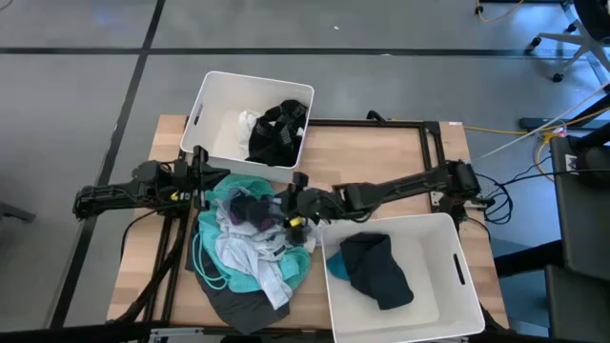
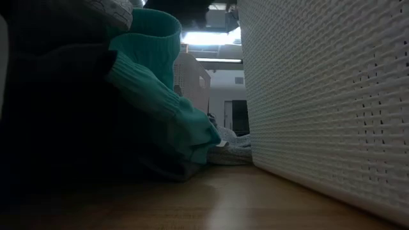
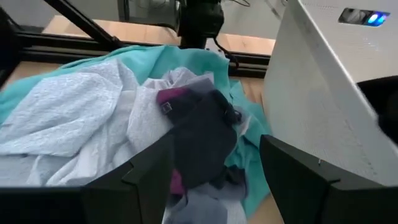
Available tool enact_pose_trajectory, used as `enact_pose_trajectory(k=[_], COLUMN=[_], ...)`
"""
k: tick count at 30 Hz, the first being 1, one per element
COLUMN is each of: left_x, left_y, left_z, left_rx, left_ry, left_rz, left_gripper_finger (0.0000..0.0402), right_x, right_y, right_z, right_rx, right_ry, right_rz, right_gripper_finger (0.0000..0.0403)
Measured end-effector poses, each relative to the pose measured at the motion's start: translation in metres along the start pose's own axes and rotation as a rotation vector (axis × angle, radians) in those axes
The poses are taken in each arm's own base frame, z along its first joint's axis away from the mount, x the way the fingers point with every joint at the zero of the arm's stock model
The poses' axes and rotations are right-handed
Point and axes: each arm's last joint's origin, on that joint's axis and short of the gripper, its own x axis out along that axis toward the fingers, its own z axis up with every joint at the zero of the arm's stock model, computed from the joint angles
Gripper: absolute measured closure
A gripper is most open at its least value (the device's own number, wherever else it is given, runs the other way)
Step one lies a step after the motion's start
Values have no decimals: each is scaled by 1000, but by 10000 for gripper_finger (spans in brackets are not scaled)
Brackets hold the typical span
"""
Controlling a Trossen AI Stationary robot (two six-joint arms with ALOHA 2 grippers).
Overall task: Sort clothes
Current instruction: Put the purple black sock into the bottom white bin
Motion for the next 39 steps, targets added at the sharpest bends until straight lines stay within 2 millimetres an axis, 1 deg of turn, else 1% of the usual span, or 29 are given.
enact_pose_trajectory(k=[3,8,13,18,23,28,35,37,39], left_x=[0,0,0,0,0,0,0,0,0], left_y=[0,0,0,0,0,0,0,0,0], left_z=[0,0,0,0,0,0,0,0,0], left_rx=[0,14,25,23,23,25,23,23,23], left_ry=[0,-3,-5,-5,-5,-4,-4,-4,-4], left_rz=[0,0,1,1,1,0,1,1,1], left_gripper_finger=[398,398,398,398,398,398,398,398,398], right_x=[14,30,44,63,77,86,89,90,91], right_y=[-3,-4,1,10,13,17,17,16,15], right_z=[-6,-15,-26,-41,-56,-68,-72,-73,-75], right_rx=[11,21,21,57,76,70,67,68,67], right_ry=[-12,-16,-4,0,20,55,71,71,80], right_rz=[-14,-25,-16,97,97,105,103,101,98], right_gripper_finger=[166,166,166,166,166,166,167,173,190])
